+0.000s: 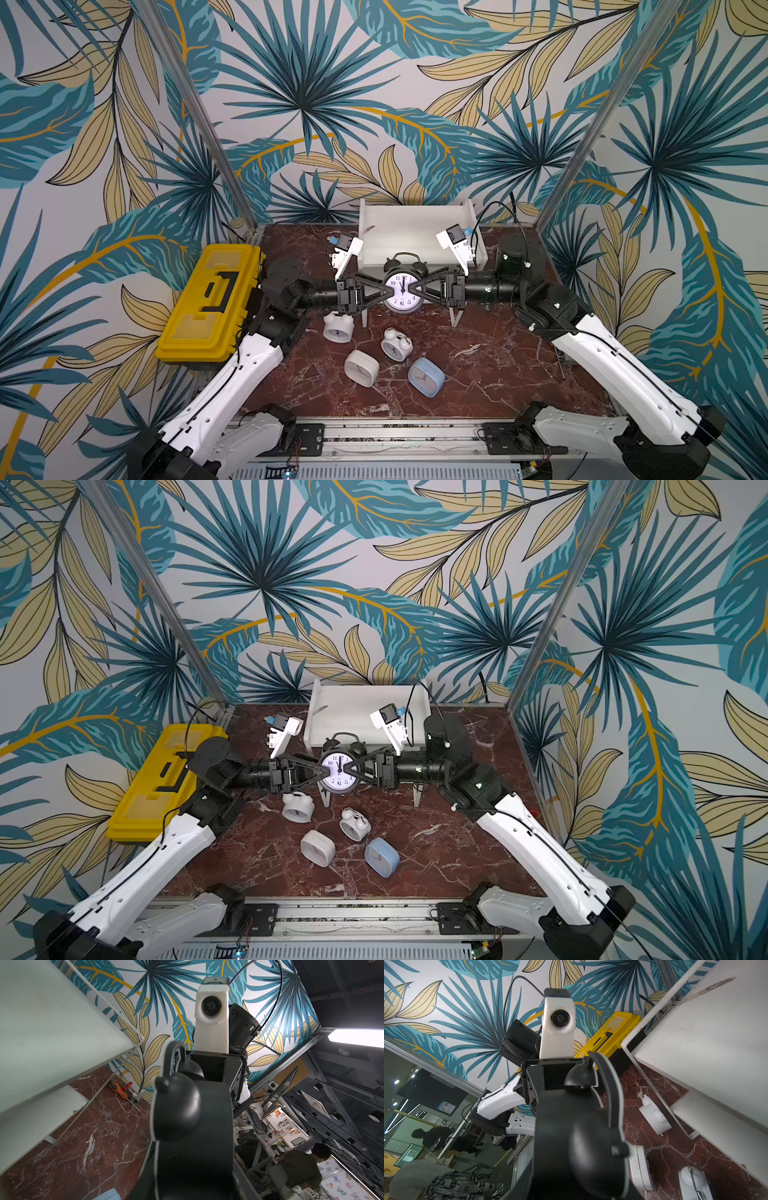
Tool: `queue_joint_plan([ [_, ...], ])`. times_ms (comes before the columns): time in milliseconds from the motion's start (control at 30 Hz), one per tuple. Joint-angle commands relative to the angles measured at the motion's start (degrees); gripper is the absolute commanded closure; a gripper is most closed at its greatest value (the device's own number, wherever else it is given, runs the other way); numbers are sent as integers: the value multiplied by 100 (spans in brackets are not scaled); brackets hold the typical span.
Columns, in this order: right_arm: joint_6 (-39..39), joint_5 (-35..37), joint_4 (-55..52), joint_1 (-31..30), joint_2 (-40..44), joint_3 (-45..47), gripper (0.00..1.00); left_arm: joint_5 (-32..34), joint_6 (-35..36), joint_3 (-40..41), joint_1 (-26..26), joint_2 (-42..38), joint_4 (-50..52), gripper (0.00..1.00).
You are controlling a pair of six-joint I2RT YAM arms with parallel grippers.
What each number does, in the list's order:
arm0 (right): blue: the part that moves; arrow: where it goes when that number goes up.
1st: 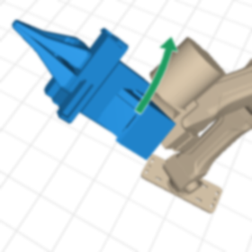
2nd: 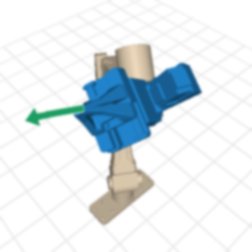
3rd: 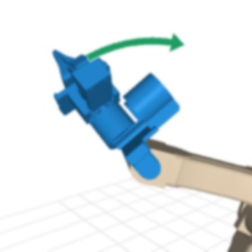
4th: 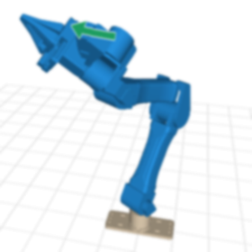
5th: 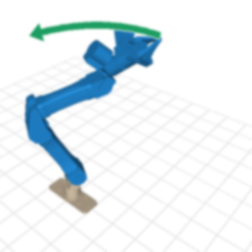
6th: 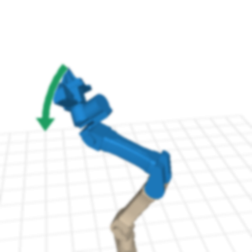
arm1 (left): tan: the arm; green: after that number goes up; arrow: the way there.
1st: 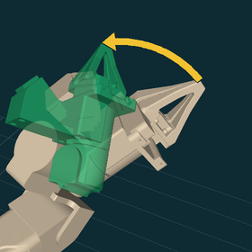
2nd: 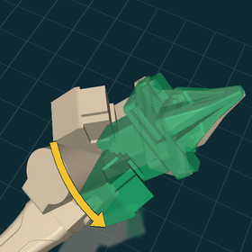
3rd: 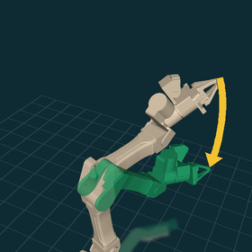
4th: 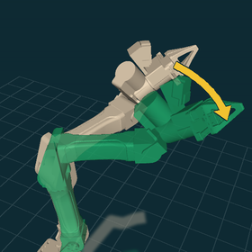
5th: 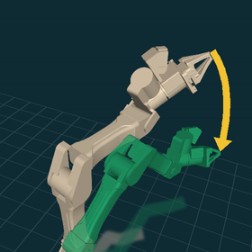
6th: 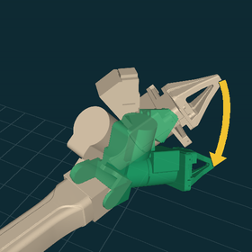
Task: Place the alarm clocks on the shelf by style
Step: Pick up the alarm from the center of the board.
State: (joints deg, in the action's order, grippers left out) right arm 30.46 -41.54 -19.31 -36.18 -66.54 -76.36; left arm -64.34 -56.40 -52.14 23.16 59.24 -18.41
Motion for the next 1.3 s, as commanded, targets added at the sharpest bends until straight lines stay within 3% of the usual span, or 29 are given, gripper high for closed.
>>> queue_joint_plan([
  [0, 144, 112, 226, -9, 116, 20, 69, 136, -62, -139, -8, -14, -511, 66],
  [167, 541, 489, 966, -8, 517, 607, 42, 428, -494, 156, -12, 13, -1298, 70],
  [200, 622, 598, 1048, -9, 600, 710, 41, 454, -551, 183, -11, 22, -1377, 71],
  [500, 842, 760, 1273, -9, 750, 922, 43, 370, -615, 204, -11, 7, -1440, 71],
  [733, 551, 589, 803, -11, 514, 405, 43, 307, -349, 136, -10, -95, -1033, 71],
  [867, 336, 429, 218, -10, 359, 99, 49, 338, -258, 125, -3, -168, -910, 71],
  [1267, 111, 260, -187, -7, 510, 131, 54, 411, -117, 92, -5, -180, -762, 70],
])
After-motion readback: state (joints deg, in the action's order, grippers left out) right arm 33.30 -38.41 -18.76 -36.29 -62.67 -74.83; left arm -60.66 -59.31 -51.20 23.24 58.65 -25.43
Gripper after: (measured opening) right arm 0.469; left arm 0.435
